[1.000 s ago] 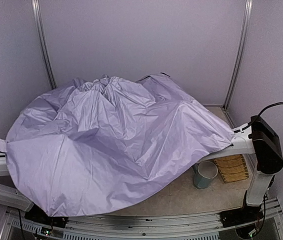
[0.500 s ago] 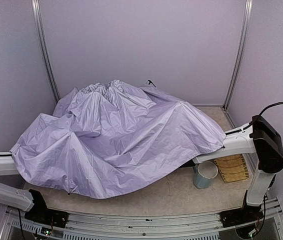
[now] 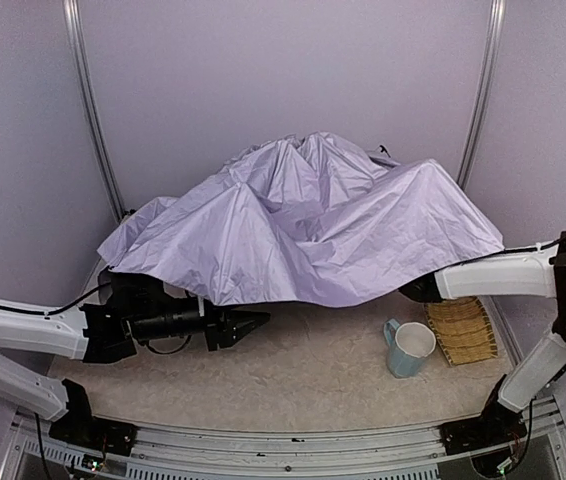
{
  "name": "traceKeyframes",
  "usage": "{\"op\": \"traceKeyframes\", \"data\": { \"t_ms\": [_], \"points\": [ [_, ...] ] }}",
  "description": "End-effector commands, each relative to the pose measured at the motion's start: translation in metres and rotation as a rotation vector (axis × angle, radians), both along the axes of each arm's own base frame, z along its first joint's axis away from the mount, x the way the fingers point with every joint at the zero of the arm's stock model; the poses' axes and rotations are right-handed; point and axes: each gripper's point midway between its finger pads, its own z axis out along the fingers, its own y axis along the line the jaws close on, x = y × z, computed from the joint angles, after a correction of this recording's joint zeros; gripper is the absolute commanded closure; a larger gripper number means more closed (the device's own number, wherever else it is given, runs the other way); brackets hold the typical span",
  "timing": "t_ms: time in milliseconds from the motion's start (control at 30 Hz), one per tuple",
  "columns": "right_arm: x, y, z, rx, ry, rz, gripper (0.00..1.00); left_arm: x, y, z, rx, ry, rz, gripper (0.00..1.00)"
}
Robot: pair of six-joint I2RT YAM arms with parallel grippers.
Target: Put away the umbrella
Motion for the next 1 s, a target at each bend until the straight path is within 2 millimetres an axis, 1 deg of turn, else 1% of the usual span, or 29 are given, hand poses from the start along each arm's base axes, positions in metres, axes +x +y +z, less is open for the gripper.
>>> {"op": "traceKeyframes", "data": {
  "t_ms": [0, 33, 133, 233, 333, 367, 433, 500, 567, 600, 733, 800, 867, 900, 967],
  "points": [
    [0.004, -0.067, 0.092, 0.067, -0.222, -0.101, 1.0, -0.037, -0.002, -0.021, 0.057, -0.038, -0.177, 0.48],
    [0.005, -0.076, 0.1, 0.04, -0.247, -0.099, 1.0, -0.044, -0.001, -0.025, 0.064, -0.036, -0.21, 0.48],
    [0.011, -0.104, 0.122, -0.078, -0.318, -0.111, 1.0, -0.058, 0.002, -0.032, 0.089, -0.066, -0.254, 0.48],
    [0.023, -0.127, 0.139, -0.227, -0.358, -0.169, 1.0, -0.078, -0.002, -0.037, 0.111, -0.098, -0.33, 0.47],
    [0.024, -0.138, 0.15, -0.344, -0.383, -0.161, 1.0, -0.099, -0.008, -0.045, 0.148, -0.107, -0.427, 0.47],
    [0.02, -0.137, 0.152, -0.398, -0.403, -0.129, 1.0, -0.108, -0.009, -0.044, 0.159, -0.108, -0.472, 0.47],
    [0.015, -0.137, 0.152, -0.484, -0.434, -0.098, 1.0, -0.121, -0.009, -0.037, 0.153, -0.111, -0.539, 0.47],
    [0.014, -0.138, 0.147, -0.558, -0.445, -0.087, 1.0, -0.134, -0.004, -0.021, 0.124, -0.129, -0.611, 0.47],
    [0.019, -0.143, 0.145, -0.609, -0.436, -0.117, 1.0, -0.154, 0.009, 0.0, 0.065, -0.187, -0.702, 0.46],
    [0.021, -0.146, 0.145, -0.629, -0.436, -0.132, 1.0, -0.159, 0.014, 0.006, 0.045, -0.214, -0.724, 0.45],
    [0.027, -0.147, 0.143, -0.675, -0.446, -0.141, 1.0, -0.159, 0.028, 0.018, 0.008, -0.321, -0.681, 0.42],
    [0.029, -0.142, 0.142, -0.678, -0.443, -0.121, 1.0, -0.157, 0.035, 0.027, -0.023, -0.362, -0.659, 0.4],
    [0.029, -0.134, 0.144, -0.67, -0.449, -0.078, 1.0, -0.151, 0.04, 0.038, -0.069, -0.405, -0.614, 0.37],
    [0.028, -0.128, 0.142, -0.663, -0.448, -0.051, 1.0, -0.142, 0.042, 0.046, -0.097, -0.42, -0.552, 0.35],
    [0.023, -0.114, 0.138, -0.654, -0.461, 0.009, 1.0, -0.103, 0.046, 0.065, -0.155, -0.407, -0.304, 0.33]
  ]
}}
